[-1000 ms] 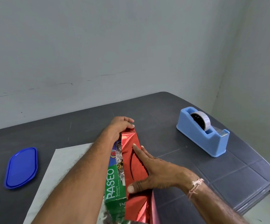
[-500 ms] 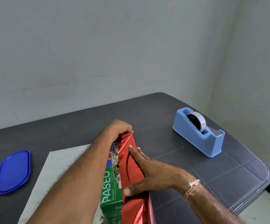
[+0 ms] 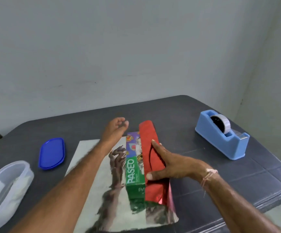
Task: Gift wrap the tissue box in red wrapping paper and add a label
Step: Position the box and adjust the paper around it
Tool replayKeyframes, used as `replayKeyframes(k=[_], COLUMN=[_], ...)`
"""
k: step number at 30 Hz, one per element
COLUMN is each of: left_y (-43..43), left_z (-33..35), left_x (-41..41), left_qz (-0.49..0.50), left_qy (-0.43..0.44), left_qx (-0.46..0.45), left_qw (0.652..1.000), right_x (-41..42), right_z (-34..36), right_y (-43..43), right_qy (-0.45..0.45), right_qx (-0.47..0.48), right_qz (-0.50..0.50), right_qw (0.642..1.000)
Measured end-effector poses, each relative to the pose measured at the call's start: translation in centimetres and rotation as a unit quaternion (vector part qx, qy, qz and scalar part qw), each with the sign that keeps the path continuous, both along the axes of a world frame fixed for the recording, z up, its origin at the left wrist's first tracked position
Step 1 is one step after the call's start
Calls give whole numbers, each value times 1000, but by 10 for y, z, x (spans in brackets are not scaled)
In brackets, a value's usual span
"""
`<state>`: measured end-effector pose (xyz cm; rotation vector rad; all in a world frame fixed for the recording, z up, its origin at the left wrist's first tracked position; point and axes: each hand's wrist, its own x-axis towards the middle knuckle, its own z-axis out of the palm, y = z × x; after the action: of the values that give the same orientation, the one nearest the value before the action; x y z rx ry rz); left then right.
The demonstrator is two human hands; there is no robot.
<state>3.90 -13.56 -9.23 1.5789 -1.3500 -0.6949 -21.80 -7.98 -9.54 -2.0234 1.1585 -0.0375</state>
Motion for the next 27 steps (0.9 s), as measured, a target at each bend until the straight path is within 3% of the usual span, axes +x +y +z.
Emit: replayKeyframes(k=[3,9,11,15,18,23,27], left_y=[66,122,123,122,119,117,115], left_z=[-25,-55,-57,-63,-64,-65,-69], left_x=[26,12,9,6,7,10,9], left_qz=[-17,-183,-167,-141,-136,-139,-131], left_qy=[-47,89,101,38,62,81,39], left_qx=[10,97,97,89,96,104,107], left_qw=[999,974,976,985,984,981,985], right_x=[3,8,10,30,50,63,65], right_z=[3,16,24,29,19,12,13], right_y=[3,16,21,33,36,44,47], right_qy=[-5,0,4,45,87,101,101], right_qx=[23,28,20,-37,-82,-95,-95], right_qz=[-8,-26,-29,-31,-47,-98,-115], right_qw=[1000,999,999,998,992,985,984])
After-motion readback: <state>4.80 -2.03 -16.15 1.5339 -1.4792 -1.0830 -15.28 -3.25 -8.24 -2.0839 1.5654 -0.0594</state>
